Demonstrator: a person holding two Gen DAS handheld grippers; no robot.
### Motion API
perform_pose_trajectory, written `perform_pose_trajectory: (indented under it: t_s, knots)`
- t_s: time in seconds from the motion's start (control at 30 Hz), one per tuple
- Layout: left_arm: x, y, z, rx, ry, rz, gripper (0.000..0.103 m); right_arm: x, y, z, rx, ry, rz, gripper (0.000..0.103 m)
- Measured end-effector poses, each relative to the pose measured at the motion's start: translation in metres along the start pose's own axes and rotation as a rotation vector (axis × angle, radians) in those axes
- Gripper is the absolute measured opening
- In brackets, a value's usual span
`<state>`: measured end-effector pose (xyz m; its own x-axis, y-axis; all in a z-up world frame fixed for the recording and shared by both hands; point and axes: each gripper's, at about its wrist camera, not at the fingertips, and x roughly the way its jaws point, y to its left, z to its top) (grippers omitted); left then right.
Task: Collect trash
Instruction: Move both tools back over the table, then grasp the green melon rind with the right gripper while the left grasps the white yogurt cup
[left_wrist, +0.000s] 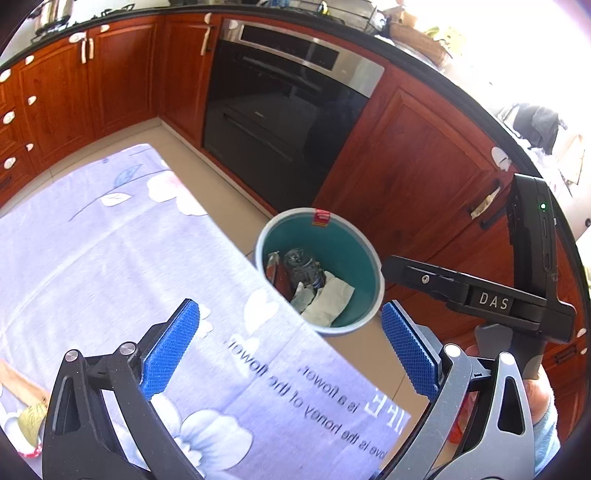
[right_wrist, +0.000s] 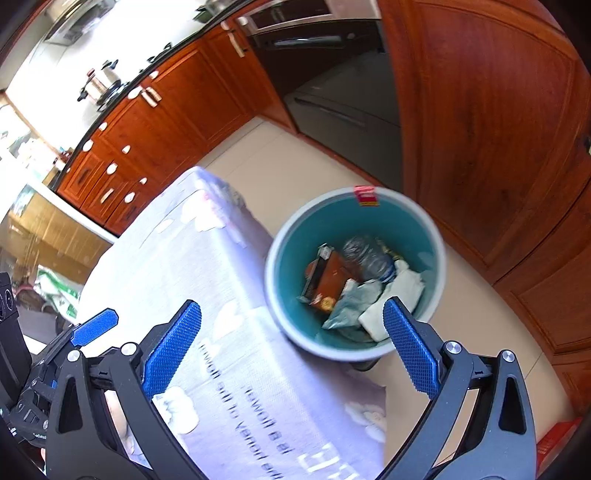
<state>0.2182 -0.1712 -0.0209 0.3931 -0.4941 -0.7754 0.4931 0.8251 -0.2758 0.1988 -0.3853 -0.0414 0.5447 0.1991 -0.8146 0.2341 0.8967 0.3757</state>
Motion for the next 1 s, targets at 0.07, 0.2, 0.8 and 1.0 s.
perform_pose_trajectory:
  t_s: [0.07, 0.2, 0.8, 1.0]
  knots:
    - [-0.014, 0.009, -0.008, -0.010, -0.016, 0.017, 0.099, -0.002, 0.013, -0.006, -0.021, 0.006, 0.011, 0.095]
    - [-0.040, 0.034, -0.027, -0.055, -0.038, 0.045, 0.099, -0.003, 0.047, -0.019, -0.080, 0.030, 0.037, 0.095]
    - [-0.126, 0.178, -0.131, -0.283, -0.090, 0.223, 0.099, 0.052, 0.219, -0.094, -0.364, 0.251, 0.143, 0.095]
    - [-0.140, 0.226, -0.164, -0.338, -0.077, 0.287, 0.099, 0.074, 0.267, -0.109, -0.432, 0.316, 0.185, 0.095]
